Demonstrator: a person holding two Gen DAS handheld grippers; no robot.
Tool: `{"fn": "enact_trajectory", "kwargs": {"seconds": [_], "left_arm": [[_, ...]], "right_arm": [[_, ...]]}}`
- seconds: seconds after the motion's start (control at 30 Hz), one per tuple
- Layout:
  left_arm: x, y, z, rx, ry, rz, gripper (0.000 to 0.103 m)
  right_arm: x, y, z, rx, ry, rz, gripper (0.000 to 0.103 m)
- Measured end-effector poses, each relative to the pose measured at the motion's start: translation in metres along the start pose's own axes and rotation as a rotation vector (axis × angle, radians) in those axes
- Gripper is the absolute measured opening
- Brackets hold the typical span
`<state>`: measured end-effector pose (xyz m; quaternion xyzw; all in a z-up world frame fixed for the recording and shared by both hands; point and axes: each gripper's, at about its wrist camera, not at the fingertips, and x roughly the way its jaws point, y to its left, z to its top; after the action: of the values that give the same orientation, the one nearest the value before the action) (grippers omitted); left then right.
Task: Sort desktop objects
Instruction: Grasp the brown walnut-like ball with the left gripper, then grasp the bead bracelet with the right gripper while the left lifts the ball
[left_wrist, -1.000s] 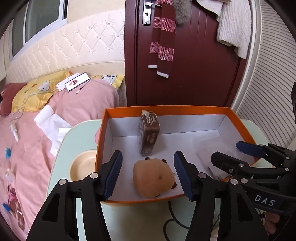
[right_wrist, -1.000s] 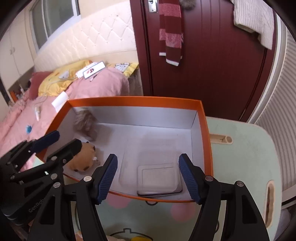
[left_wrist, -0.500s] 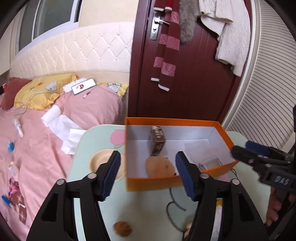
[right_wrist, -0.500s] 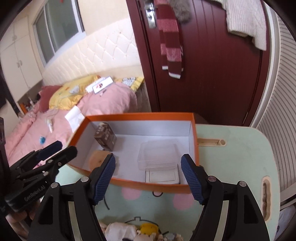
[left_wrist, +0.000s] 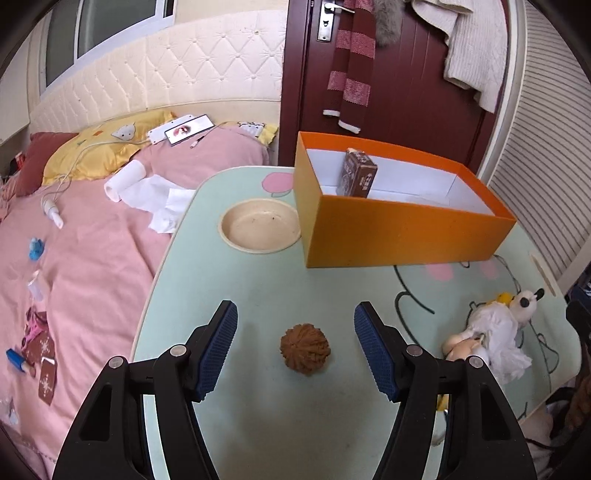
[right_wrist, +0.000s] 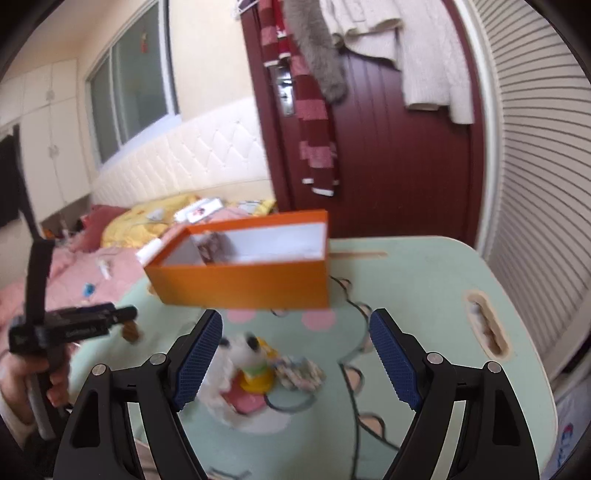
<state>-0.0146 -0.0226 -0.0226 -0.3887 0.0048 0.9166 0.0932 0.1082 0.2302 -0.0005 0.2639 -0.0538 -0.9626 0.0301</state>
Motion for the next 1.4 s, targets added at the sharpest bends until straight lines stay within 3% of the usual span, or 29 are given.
{"fn": "enact_trajectory", "kwargs": {"seconds": [0.17, 0.27, 0.3, 0.33, 0.37, 0.43, 0.53, 0.67, 0.93, 1.07, 1.2, 1.33, 1.4], "left_arm": [[0.002, -0.002, -0.006, 0.023, -0.012, 0.027, 0.067], [0.003, -0.001, -0.008, 0.009, -0.009, -0.005, 0.066], [0.005, -0.002, -0.009, 0.009, 0.000, -0.011, 0.062], [0.008, -0.003, -0.010, 0.017, 0.016, -0.006, 0.036], [0.009, -0.005, -0.011, 0.035, 0.022, 0.011, 0.030], [0.008, -0.012, -0.014, 0.087, 0.013, 0.063, 0.030], [-0.004, -0.012, -0.014, 0.043, -0.011, -0.022, 0.030], [-0.014, -0.024, -0.014, 0.097, -0.067, -0.005, 0.030], [-0.010, -0.024, -0.014, 0.099, -0.046, -0.014, 0.030], [-0.010, -0.021, -0.014, 0.078, -0.039, -0.033, 0.030], [-0.012, -0.020, -0.013, 0.072, -0.046, -0.042, 0.030], [-0.010, -0.020, -0.013, 0.071, -0.030, -0.053, 0.030], [-0.008, -0.020, -0.014, 0.072, -0.022, -0.055, 0.030]], "right_arm": [[0.003, 0.012, -0.005, -0.062, 0.044, -0.010, 0.084], [0.005, 0.010, -0.006, -0.048, 0.057, -0.016, 0.090], [0.006, 0.009, -0.006, -0.038, 0.067, -0.014, 0.090], [0.005, 0.008, -0.007, -0.035, 0.071, -0.013, 0.090], [0.005, 0.008, -0.008, -0.033, 0.073, -0.013, 0.091], [0.005, 0.006, -0.009, -0.026, 0.084, -0.011, 0.091], [0.008, 0.002, -0.011, -0.003, 0.109, -0.017, 0.091], [0.005, -0.007, -0.009, 0.021, 0.088, -0.052, 0.091], [0.016, -0.014, -0.011, 0.048, 0.145, -0.032, 0.090], [0.033, -0.012, -0.011, 0.016, 0.201, -0.036, 0.076], [0.050, -0.007, -0.012, -0.020, 0.270, -0.019, 0.074], [0.059, 0.005, -0.010, -0.094, 0.278, -0.044, 0.074], [0.064, 0.008, -0.007, -0.125, 0.270, -0.062, 0.067]]}}
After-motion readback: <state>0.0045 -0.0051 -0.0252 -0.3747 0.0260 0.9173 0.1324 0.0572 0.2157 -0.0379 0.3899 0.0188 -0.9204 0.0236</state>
